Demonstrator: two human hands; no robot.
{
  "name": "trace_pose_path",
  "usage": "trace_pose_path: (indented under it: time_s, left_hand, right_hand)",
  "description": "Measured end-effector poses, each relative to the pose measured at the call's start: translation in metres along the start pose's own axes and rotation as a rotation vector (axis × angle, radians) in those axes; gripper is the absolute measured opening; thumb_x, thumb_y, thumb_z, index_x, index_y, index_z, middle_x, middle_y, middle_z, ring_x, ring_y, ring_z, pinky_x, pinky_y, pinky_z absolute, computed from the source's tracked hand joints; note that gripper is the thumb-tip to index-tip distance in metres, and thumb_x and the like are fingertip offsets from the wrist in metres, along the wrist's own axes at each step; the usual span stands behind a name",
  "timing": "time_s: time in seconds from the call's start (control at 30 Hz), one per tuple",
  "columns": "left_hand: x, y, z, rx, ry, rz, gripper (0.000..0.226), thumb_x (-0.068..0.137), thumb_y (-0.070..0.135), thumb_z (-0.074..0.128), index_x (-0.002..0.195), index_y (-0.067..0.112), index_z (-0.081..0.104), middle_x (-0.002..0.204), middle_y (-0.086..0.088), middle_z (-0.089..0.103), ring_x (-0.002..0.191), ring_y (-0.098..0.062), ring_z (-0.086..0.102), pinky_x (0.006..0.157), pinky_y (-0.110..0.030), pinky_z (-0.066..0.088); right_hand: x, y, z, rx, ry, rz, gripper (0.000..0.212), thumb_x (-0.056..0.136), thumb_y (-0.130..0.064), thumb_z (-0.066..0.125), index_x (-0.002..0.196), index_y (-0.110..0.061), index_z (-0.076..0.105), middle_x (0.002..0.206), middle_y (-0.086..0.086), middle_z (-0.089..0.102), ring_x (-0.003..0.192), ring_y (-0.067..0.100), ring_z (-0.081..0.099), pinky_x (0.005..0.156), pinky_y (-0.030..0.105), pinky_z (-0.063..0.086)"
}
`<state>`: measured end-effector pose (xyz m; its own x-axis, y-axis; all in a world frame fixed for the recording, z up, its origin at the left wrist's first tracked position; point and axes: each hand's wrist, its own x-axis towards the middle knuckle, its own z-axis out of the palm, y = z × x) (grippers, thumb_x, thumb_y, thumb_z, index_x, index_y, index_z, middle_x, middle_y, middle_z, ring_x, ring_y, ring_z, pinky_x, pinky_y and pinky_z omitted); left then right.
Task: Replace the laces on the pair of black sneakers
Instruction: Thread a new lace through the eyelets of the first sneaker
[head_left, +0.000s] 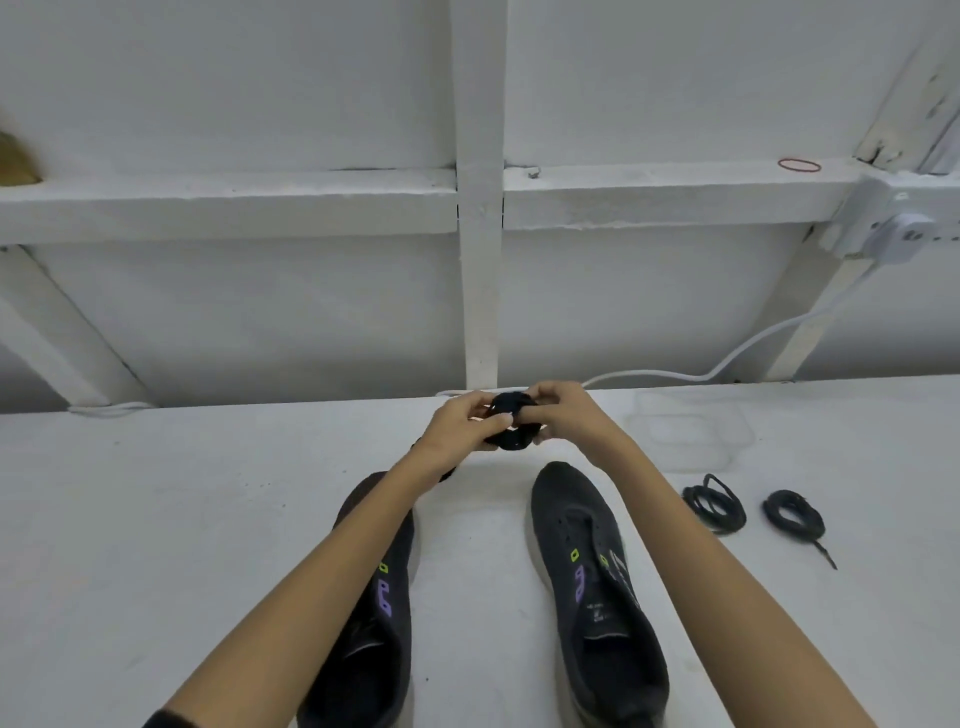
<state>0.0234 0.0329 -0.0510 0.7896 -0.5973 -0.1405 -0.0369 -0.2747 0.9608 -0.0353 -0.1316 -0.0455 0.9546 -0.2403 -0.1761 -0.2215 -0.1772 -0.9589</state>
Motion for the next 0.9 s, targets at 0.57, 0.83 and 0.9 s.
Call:
trace_pose_path:
  time_s: [0.57, 0.83, 0.9]
  left_hand:
    - [-0.010, 0.019, 0.005, -0.180, 0.102, -0.003, 0.021, 0.099, 0.017, 0.055, 0.107, 0.001, 0.066, 0.092, -0.010, 0.069, 0.073, -0.015, 0.069, 0.067, -0.022, 0.058]
    - [-0.002, 0.019, -0.002, -0.806, 0.351, -0.140, 0.021, 0.102, 0.010, 0.046, 0.086, 0.001, 0.056, 0.080, -0.010, 0.061, 0.079, -0.022, 0.071, 0.082, -0.037, 0.059]
    - [-0.001, 0.016, -0.013, -1.000, 0.492, -0.174, 0.026, 0.105, 0.011, 0.041, 0.083, 0.003, 0.052, 0.073, -0.011, 0.064, 0.078, -0.025, 0.069, 0.085, -0.041, 0.057]
  right_hand:
    - [-0.032, -0.017, -0.035, 0.315, -0.193, 0.109, 0.035, 0.087, -0.039, 0.065, 0.108, -0.011, 0.070, 0.097, 0.005, 0.071, 0.083, 0.014, 0.067, 0.071, 0.026, 0.049]
    - [-0.030, -0.019, -0.087, 0.455, -0.076, 0.111, 0.019, 0.095, -0.033, 0.059, 0.081, -0.022, 0.066, 0.080, -0.002, 0.066, 0.072, 0.012, 0.061, 0.066, 0.026, 0.045]
    - [-0.028, -0.020, -0.103, 0.445, -0.034, 0.106, 0.016, 0.095, -0.031, 0.060, 0.084, -0.021, 0.064, 0.082, -0.002, 0.067, 0.070, 0.012, 0.062, 0.063, 0.025, 0.045]
